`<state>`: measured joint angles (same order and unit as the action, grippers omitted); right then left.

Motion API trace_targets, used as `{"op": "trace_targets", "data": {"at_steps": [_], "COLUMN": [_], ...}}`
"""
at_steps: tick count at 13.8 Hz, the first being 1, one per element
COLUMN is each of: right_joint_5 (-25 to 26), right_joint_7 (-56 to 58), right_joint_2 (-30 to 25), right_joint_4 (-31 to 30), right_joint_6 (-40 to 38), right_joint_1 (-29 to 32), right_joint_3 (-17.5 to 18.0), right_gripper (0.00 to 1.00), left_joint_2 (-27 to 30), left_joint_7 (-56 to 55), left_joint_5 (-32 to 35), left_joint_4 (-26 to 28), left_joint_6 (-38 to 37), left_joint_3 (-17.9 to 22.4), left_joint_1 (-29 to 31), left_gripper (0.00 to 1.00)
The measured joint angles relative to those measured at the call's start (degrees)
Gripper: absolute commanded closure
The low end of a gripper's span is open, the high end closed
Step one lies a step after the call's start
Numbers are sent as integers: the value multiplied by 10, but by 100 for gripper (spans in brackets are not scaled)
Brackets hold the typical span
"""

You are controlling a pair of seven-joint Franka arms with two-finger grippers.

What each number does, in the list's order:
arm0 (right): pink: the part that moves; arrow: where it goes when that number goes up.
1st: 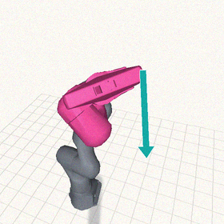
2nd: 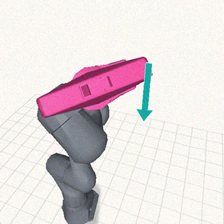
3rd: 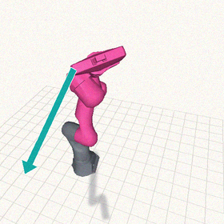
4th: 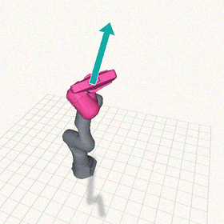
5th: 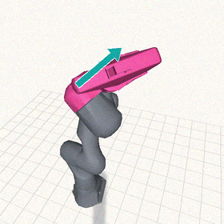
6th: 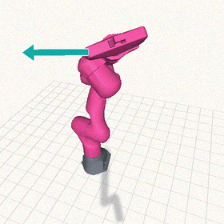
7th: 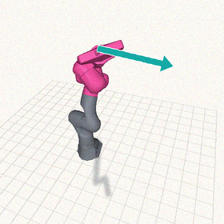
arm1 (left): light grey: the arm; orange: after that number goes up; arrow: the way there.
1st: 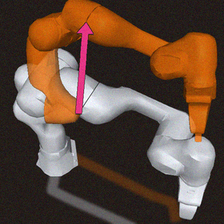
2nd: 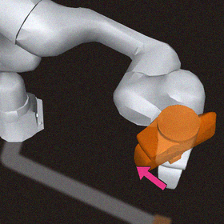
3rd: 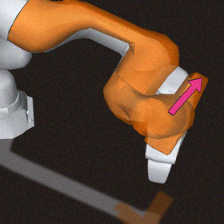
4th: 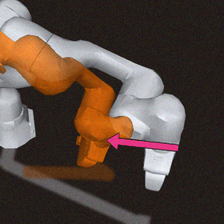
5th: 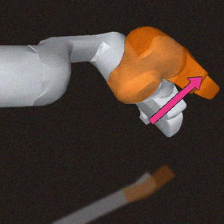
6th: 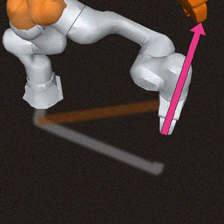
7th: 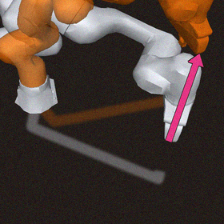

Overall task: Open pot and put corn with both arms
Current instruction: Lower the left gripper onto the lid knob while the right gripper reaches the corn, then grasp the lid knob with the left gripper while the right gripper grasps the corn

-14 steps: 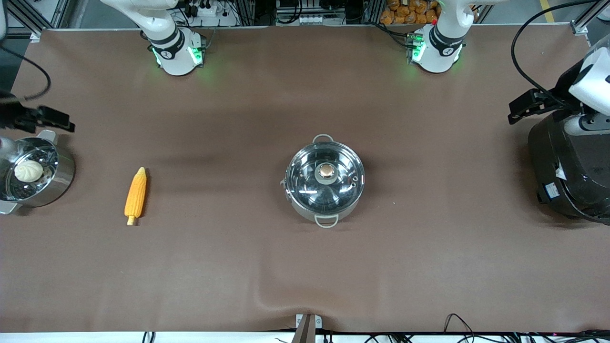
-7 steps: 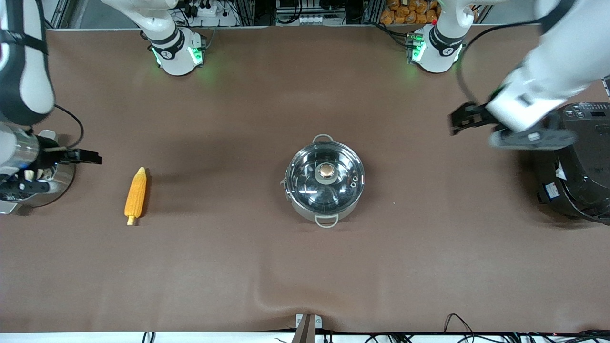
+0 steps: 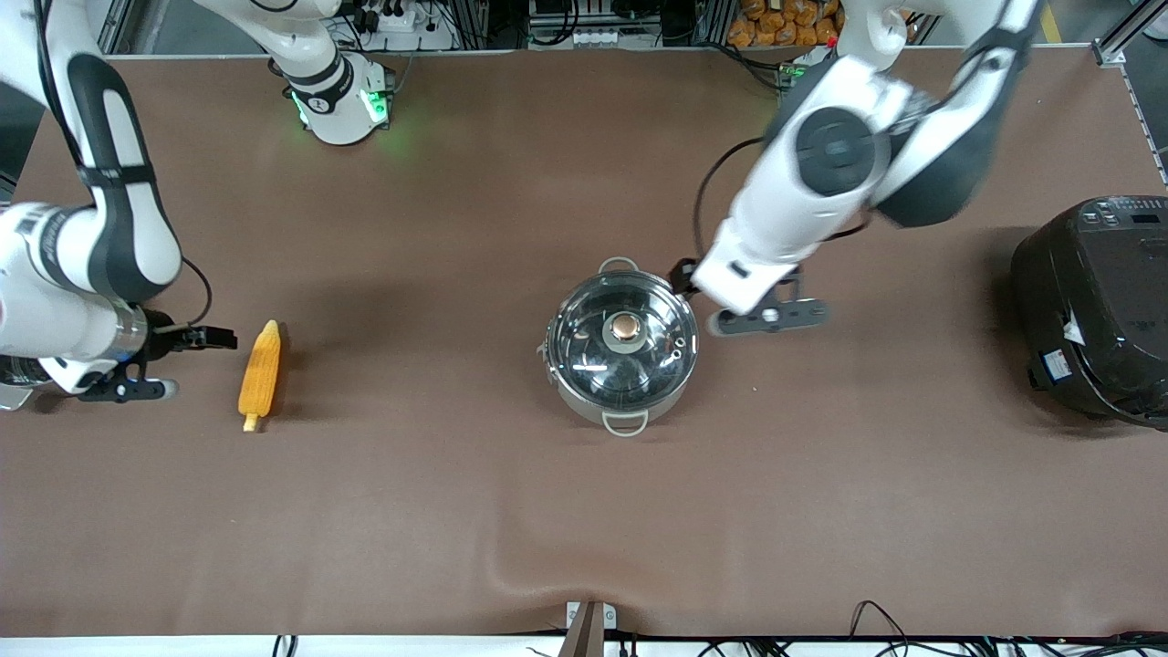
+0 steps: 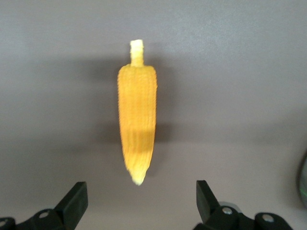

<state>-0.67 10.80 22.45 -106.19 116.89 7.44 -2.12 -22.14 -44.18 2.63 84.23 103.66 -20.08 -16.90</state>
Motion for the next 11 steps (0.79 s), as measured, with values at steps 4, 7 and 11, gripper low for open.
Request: {"op": "trace_targets", "data": {"at_steps": [4,7,11], "right_joint_5": [0,-2,-3], "right_joint_7": [0,0,-3], "right_joint_2": [59,88,97], "right_joint_4": [-1,-15,-68], "right_joint_6": [79,141,233], "right_joint_1": [4,4,4], "right_joint_3": [0,1,5], "right_gripper": [0,0,0], "left_joint_2": [-65,-110,-130], "left_joint_7": [-93,-127,-130], "left_joint_5": [64,82,100], "left_joint_4": [-31,-57,-64], "left_joint_6": [31,60,75], "left_joint_3": [2,4,7], "left_joint_1": [-66,-91,-95], "left_gripper": [0,0,0]}}
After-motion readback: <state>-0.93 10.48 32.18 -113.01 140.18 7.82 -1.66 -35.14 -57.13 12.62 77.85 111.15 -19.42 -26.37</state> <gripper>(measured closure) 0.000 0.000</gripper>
